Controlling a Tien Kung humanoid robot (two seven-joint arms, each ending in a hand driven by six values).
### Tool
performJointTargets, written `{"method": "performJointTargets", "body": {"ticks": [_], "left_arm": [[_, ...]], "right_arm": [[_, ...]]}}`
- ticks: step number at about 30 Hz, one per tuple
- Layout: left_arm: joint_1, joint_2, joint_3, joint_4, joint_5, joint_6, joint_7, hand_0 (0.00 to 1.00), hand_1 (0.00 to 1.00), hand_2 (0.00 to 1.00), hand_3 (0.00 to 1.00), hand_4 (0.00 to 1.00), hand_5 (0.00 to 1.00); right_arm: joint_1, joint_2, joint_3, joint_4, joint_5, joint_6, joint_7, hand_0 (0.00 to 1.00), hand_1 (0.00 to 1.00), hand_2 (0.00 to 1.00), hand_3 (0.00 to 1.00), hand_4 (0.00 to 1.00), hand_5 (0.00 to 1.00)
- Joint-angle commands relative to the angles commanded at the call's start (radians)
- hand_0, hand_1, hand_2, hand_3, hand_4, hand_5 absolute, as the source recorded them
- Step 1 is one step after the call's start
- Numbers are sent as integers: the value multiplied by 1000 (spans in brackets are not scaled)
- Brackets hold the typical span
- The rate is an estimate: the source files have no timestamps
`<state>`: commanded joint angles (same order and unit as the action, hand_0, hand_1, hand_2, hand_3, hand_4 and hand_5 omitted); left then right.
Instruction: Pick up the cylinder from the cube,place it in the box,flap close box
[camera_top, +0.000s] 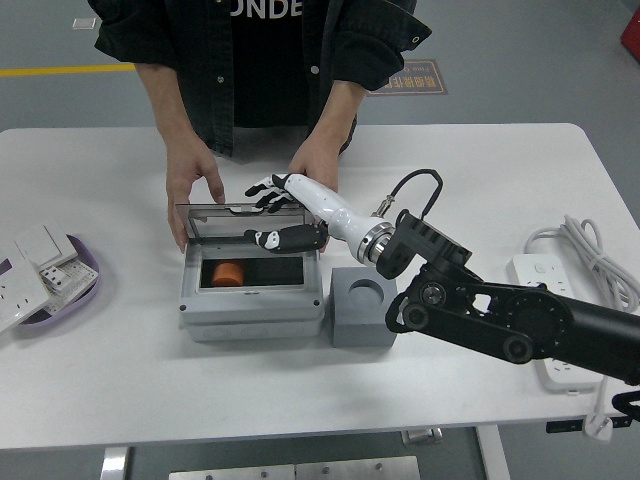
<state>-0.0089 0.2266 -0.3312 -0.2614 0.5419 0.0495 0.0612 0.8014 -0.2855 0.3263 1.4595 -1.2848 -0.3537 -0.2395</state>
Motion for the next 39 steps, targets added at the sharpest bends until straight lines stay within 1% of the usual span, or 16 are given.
{"method": "performJointTargets", "body": {"ticks": [5,8,10,14,15,17,19,21,23,27,31,32,33,35,38,39], "left_arm": [[4,-2,-6,0,5,2,1,595,620,611,626,675,252],[5,-2,-12,-1,9,2,1,595,620,611,626,675,252],[6,-2,-14,-1,10,3,1,594,621,611,627,675,250],[8,-2,-20,-2,15,3,1,594,621,611,627,675,250],[9,-2,-23,-3,18,3,1,595,621,612,629,675,247],[9,-2,-27,-4,22,3,1,595,621,612,629,675,247],[8,-2,-30,-4,24,2,0,595,621,612,629,675,247],[7,-3,-31,-4,25,2,0,596,621,613,630,675,247],[8,-3,-30,-4,25,1,-1,596,621,613,630,675,247],[11,-4,-29,-2,22,2,-2,596,622,613,630,675,247],[19,-7,-32,0,20,2,-4,596,622,613,630,675,247],[21,-8,-34,0,20,2,-5,596,622,613,630,675,247],[23,-9,-35,1,20,2,-5,596,621,614,631,675,249],[26,-9,-37,2,18,2,-6,596,621,614,631,675,249],[30,-9,-38,3,15,2,-7,596,621,614,631,675,249],[31,-9,-38,4,14,2,-7,597,621,614,631,676,251]], "right_arm": [[-42,-31,16,81,-85,2,-45,799,677,677,748,756,343],[-60,-48,21,124,-142,16,-81,799,677,677,748,756,343],[-68,-53,21,139,-164,29,-98,791,678,675,746,745,344],[-81,-59,22,152,-172,62,-122,791,678,675,746,745,344],[-84,-59,23,152,-165,73,-127,778,679,679,744,746,360],[-91,-61,25,150,-147,90,-130,778,679,679,744,746,360],[-101,-64,35,147,-137,100,-129,778,679,679,744,746,360],[-119,-71,62,150,-137,98,-122,778,681,685,746,737,372],[-147,-86,103,161,-134,89,-107,778,681,685,746,737,372],[-223,-138,204,205,-117,59,-61,777,680,689,754,730,374],[-314,-201,329,266,-77,3,13,777,680,689,754,730,374],[-347,-218,377,280,-55,-18,40,777,680,689,754,730,374],[-372,-227,412,286,-38,-31,61,771,671,687,737,720,372],[-424,-238,484,285,1,-48,106,771,671,687,737,720,372],[-505,-233,598,257,73,-37,181,771,671,687,737,720,372],[-532,-226,640,244,99,-30,206,745,659,667,703,708,359]]}}
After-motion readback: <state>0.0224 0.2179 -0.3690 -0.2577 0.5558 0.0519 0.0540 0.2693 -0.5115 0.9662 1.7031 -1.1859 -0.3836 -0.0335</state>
